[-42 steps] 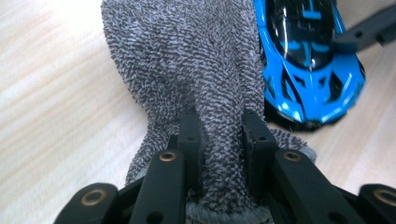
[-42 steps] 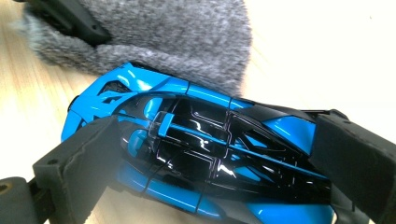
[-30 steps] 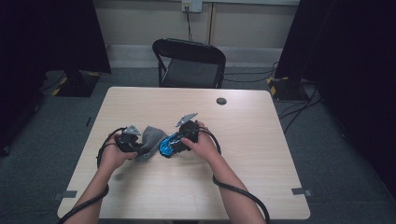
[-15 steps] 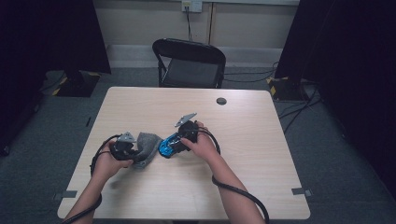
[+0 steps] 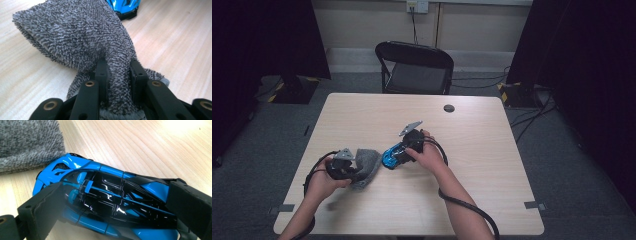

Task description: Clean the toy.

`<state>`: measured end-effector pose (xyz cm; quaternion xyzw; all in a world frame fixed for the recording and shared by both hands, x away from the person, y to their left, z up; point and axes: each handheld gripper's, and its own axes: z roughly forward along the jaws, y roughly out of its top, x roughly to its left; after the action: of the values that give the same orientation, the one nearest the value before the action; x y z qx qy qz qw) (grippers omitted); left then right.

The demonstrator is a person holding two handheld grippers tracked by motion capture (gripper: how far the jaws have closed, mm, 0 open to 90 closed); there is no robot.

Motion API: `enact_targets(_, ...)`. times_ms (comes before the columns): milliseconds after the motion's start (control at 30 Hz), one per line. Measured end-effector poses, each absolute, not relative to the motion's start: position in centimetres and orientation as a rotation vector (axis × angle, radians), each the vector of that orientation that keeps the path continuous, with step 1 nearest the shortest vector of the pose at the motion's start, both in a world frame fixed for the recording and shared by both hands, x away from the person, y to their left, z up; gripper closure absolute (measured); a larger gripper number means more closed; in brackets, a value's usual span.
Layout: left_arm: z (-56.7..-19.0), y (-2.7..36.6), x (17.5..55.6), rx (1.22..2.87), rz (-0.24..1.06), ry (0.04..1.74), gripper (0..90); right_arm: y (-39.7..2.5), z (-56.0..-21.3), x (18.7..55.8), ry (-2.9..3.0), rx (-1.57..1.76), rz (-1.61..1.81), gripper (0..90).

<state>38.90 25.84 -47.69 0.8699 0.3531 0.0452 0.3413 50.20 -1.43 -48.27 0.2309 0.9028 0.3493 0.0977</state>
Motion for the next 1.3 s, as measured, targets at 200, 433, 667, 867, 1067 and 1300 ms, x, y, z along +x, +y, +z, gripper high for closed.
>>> enact_targets(200,-47.6,25.9,38.2,2.274,0.095,0.902,73.2,-1.4,-48.3,50.2,2.672,0.682,1.035,1.8)
enact_targets(433,-47.3,26.1,37.7,2.278,0.078,0.885,73.1,-1.5,-48.3,50.2,2.666,0.682,1.036,1.8)
enact_targets(667,-45.6,27.4,38.0,2.247,0.13,0.894,72.7,-1.5,-48.3,50.2,2.666,0.681,1.04,1.8)
enact_targets(867,-43.5,27.8,39.4,2.197,0.207,0.9,72.3,-1.5,-48.3,50.2,2.666,0.681,1.041,1.8)
enact_targets(1067,-43.3,27.3,41.8,2.176,0.258,0.931,71.8,-1.5,-48.3,50.2,2.663,0.681,1.045,1.8)
enact_targets(1300,-43.6,25.9,45.1,2.169,0.287,0.945,71.9,-1.6,-48.4,50.1,2.659,0.679,1.059,1.8)
